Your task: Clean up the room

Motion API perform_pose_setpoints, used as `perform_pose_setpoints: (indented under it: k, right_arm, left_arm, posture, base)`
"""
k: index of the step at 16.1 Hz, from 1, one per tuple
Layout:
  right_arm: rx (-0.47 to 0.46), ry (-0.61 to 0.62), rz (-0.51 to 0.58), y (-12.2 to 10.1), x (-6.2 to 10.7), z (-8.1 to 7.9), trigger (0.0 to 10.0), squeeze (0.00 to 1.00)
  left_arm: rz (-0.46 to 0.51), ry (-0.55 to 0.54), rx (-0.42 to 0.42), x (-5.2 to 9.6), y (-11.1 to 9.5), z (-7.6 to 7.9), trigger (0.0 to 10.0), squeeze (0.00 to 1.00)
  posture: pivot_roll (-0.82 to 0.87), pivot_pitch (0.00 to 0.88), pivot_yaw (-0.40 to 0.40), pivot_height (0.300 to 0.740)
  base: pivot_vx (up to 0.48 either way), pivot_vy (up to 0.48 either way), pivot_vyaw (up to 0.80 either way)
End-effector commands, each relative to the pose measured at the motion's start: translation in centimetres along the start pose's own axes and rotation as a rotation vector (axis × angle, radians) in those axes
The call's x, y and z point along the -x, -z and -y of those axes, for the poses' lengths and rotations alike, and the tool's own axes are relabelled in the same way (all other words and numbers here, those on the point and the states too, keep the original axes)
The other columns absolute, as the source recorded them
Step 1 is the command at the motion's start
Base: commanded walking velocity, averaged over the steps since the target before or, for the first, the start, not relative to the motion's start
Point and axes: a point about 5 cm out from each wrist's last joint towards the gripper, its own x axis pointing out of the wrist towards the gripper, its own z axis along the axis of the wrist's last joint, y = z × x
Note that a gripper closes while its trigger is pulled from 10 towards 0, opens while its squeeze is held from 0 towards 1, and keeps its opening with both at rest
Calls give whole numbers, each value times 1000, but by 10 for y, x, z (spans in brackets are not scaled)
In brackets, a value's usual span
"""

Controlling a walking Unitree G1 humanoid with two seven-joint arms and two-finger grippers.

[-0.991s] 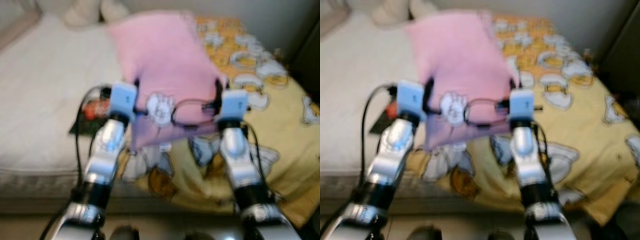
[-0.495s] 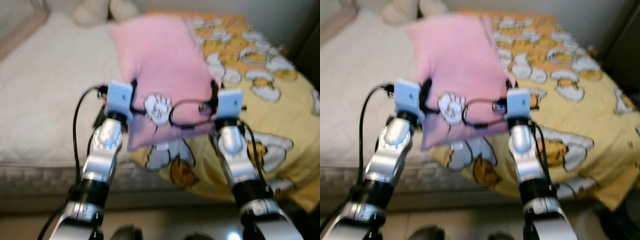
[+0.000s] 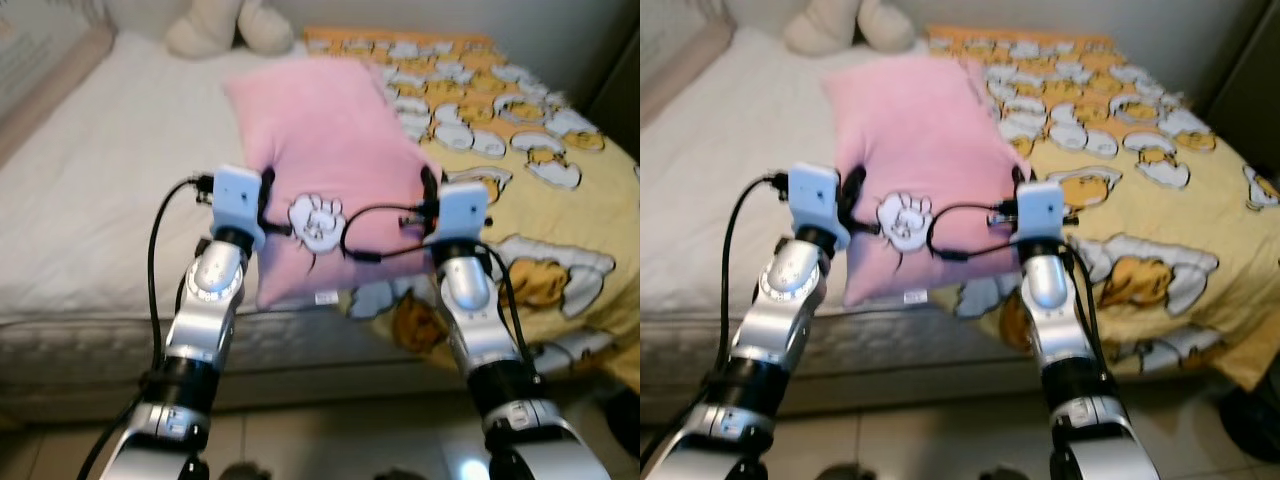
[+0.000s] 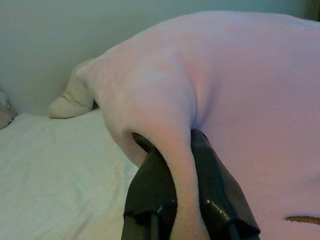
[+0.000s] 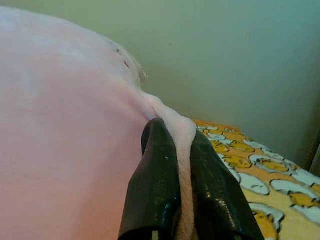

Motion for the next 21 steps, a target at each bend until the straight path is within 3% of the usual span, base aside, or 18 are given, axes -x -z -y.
perform_pose_setpoints:
  k: [1, 6, 12, 16, 19, 21]
  right_arm:
    - [-31, 109, -21, 3, 2, 25, 10000, 0]
    - [-36, 81, -16, 1, 0, 19, 10000, 0]
    - [-66, 75, -8, 0, 4, 18, 10000, 0]
    - [-63, 69, -13, 1, 4, 17, 10000, 0]
    - [-49, 59, -22, 3, 5, 20, 10000, 0]
    - [-39, 55, -19, 2, 4, 21, 10000, 0]
  left_arm:
    - [-26, -145, -10, 6, 6, -32, 10000, 0]
    - [5, -105, -4, 1, 0, -25, 10000, 0]
    - [-3, -111, 23, 8, 6, -27, 10000, 0]
    - [26, -96, -19, 10, 5, -23, 10000, 0]
    - [51, -87, -62, 9, 0, -17, 10000, 0]
    - [62, -71, -33, 6, -4, -15, 10000, 0]
  posture:
    - [7, 0, -31, 740]
    - [1, 0, -35, 740]
    - [8, 0, -41, 740]
    - [9, 0, -41, 740]
    - [-31, 0, -52, 740]
    - [-39, 0, -46, 740]
  base:
    - [0, 480, 0]
    - [0, 480, 0]
    - [0, 480, 0]
    - [0, 480, 0]
    - [0, 0, 0]
    - [377, 0, 0]
